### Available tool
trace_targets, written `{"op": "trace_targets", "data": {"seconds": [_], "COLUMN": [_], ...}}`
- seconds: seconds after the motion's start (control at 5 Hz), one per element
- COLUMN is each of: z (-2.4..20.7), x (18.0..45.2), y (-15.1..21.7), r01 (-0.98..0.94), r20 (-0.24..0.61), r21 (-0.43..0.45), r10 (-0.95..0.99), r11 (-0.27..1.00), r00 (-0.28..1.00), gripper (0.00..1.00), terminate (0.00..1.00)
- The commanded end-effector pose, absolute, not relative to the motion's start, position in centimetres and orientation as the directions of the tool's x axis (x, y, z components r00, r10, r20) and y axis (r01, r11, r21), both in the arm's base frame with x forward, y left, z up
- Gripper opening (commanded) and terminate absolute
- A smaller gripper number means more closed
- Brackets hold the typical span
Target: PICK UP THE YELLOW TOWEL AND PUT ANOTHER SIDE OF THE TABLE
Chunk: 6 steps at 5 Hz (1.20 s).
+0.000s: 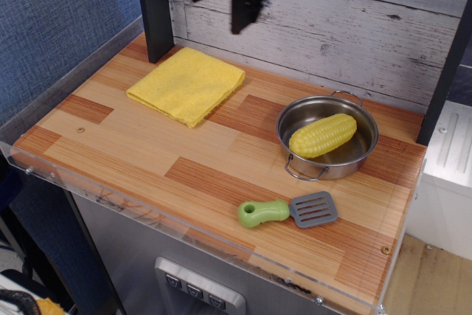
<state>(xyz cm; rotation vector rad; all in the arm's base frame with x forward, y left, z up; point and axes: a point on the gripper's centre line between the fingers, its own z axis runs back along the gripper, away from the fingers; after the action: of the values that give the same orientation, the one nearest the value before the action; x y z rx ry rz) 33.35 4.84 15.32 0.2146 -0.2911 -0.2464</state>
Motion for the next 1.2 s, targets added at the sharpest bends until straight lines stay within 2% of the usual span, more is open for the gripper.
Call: {"op": "trace_targets", "data": {"seconds": [0.0, 0.4, 1.0], "z": [14.7, 11.6, 6.6], "x": [33.6, 34.4, 38.6], "y": [9.1, 12.2, 12.0], "r01": [-0.004, -0.066, -0.035], "r20": [0.244, 0.179, 0.124], "r21": [0.162, 0.162, 0.154], "r10": [-0.036, 0.036, 0.016], "r11": [0.987, 0.985, 0.987], "r00": [0.969, 0.983, 0.992], "gripper": [1.00, 1.00, 1.00], "terminate": [0.00, 0.00, 0.00]}}
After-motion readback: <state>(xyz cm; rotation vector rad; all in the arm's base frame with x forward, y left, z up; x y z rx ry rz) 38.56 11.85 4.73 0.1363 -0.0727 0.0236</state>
